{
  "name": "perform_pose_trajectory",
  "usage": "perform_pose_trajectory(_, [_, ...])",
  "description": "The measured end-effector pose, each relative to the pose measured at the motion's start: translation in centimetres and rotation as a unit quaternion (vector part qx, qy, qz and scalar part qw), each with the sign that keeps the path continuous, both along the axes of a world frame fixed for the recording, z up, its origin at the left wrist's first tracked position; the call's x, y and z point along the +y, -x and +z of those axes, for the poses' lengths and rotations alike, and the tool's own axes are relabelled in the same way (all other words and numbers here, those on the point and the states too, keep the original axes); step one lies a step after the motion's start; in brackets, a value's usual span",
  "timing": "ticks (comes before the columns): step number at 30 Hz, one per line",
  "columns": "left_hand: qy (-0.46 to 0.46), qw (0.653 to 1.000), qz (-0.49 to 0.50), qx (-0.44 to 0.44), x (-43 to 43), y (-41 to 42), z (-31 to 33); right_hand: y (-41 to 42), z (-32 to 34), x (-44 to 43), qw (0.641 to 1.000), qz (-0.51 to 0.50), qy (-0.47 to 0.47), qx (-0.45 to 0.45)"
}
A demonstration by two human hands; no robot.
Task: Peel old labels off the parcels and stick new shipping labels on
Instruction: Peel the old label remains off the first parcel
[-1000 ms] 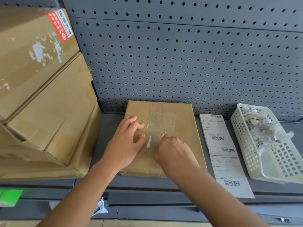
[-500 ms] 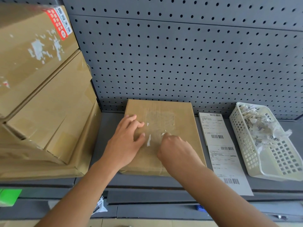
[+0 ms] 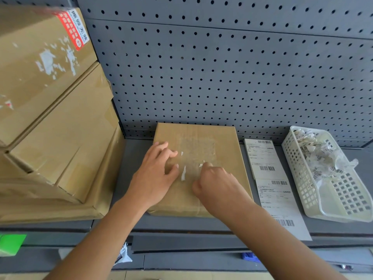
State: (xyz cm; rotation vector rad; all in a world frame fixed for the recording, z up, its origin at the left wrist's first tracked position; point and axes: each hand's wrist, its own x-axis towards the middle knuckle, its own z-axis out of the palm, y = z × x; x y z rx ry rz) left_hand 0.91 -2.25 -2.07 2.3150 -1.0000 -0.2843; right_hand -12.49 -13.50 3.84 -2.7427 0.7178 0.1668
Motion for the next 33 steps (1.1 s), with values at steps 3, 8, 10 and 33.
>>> perform_pose_trajectory(3, [-0.002, 1.0, 0.0, 0.001, 0.0, 0.0, 0.0, -0.1, 0.4, 0.3, 1.0, 0.015, 0.018, 0.019])
perform_pose_trajectory(8, [-0.004, 1.0, 0.0, -0.002, 0.0, 0.1, 0.0, -0.3, 0.7, 0.5, 0.997, 0.037, 0.037, 0.053])
perform_pose_trajectory(10, [-0.005, 1.0, -0.001, -0.003, 0.0, 0.1, 0.1, -0.5, 0.3, 0.4, 0.998, 0.02, 0.026, 0.051])
perform_pose_trajectory(33, [-0.004, 1.0, -0.002, 0.003, 0.0, 0.0, 0.2, 1.3, -1.7, -3.0, 0.995, -0.033, -0.055, -0.072])
